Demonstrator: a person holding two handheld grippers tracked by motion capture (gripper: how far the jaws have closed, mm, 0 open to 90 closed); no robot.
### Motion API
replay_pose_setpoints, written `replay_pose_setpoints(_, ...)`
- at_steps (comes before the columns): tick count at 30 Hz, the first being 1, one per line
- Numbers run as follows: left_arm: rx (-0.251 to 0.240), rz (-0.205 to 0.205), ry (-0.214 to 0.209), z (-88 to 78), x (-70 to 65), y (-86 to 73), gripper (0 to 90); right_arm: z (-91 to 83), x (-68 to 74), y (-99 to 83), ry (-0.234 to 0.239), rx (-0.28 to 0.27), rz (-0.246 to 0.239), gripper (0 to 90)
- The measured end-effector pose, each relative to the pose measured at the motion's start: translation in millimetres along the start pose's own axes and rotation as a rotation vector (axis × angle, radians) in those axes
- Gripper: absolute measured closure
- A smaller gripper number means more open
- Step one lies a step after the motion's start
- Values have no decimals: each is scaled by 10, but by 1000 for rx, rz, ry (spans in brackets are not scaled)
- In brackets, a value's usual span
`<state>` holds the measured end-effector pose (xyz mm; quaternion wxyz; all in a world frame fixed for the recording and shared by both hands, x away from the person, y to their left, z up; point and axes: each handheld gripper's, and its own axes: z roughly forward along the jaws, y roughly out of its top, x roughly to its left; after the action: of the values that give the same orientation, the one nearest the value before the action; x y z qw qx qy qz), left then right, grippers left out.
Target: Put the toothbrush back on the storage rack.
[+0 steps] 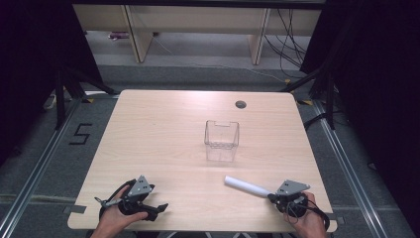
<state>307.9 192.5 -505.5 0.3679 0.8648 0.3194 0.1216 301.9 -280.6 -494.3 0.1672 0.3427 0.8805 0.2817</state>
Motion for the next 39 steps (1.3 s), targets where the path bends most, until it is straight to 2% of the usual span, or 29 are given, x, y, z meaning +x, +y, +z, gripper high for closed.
replay_pose_setpoints(1,2,1,0,0,1,-1,178,-5,-4,2,-10,10,10,900)
replay_pose_setpoints(2,3,2,1,0,2,0,178,7,-23,3,-12,10,-5,900)
replay_pose_setpoints(5,-7,-4,-10,-2,-9,2,178,17,-61,23,-26,11,16,900)
replay_pose_setpoints(9,-9,-7,-3,-1,-4,-1,178,64,-106,58,-30,5,37,900)
replay_pose_setpoints(11,-7,-4,0,-4,0,1,178,84,-153,86,-33,-2,11,900)
replay_pose_setpoints(21,-9,-5,-9,-2,-12,1,177,192,-237,213,-60,7,-1,900)
replay_pose_setpoints(22,-9,-6,-9,-1,-13,1,177,191,-236,225,-55,13,9,900)
replay_pose_setpoints(25,-9,-7,-10,0,-12,1,178,240,-265,275,-67,10,-7,900)
replay_pose_setpoints(32,-10,-8,-11,0,-11,0,178,347,-286,408,-64,21,-18,900)
replay_pose_setpoints(39,-11,-7,-13,-4,-14,1,178,460,-295,561,-61,23,-54,900)
